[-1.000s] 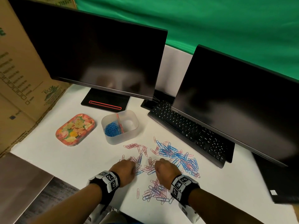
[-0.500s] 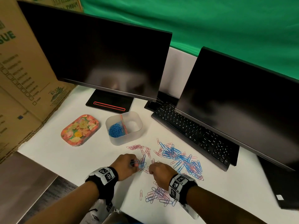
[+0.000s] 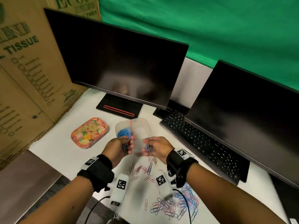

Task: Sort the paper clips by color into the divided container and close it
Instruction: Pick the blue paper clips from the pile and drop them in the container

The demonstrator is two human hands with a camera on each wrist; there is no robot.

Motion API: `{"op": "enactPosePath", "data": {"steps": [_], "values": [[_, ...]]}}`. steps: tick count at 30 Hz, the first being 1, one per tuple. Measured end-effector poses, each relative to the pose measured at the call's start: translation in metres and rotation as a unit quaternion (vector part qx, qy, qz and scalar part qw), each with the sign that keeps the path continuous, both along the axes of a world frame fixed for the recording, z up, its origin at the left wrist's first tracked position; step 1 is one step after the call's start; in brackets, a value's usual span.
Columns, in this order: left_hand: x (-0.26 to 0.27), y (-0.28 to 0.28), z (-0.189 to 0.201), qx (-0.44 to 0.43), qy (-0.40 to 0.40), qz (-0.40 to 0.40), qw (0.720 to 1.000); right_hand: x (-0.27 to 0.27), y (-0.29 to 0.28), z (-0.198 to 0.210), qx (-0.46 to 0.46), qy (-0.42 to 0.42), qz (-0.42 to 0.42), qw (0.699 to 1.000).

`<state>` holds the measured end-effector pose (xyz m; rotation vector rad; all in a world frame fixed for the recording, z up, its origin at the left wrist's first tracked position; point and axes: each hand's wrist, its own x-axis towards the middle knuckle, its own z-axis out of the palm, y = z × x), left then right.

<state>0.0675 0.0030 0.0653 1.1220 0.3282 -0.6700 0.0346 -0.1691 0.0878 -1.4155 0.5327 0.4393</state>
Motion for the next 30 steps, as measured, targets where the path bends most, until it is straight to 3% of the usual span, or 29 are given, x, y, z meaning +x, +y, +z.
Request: {"op": "enactPosePath", "data": {"steps": [8,13,17,21,24,26,30], "values": [[0.046,-0.002,0.013,0.085,0.024,0.059,0.994,0.066,0.044,0.038,-0.039,0.051,0.067,0.996],[0.051,-0.008,0.014,0.109,0.044,0.083,0.990,0.086,0.049,0.018,-0.106,0.032,0.051,0.993],[0.056,-0.010,0.013,0.144,0.050,0.081,0.985,0.087,0.052,0.013,-0.091,0.045,-0.010,0.995],[0.055,-0.011,0.014,0.175,0.040,0.052,0.982,0.083,0.041,0.011,-0.059,0.043,0.008,0.997],[0.050,-0.014,0.017,0.203,0.016,0.038,0.978,0.075,0.023,0.011,-0.031,0.045,0.004,0.998],[0.045,-0.018,0.020,0.221,-0.018,0.022,0.975,0.066,0.008,0.008,-0.072,0.027,0.008,0.997],[0.027,-0.026,0.012,0.281,-0.161,-0.069,0.944,0.027,-0.031,-0.015,-0.157,-0.014,0.046,0.986]]}}
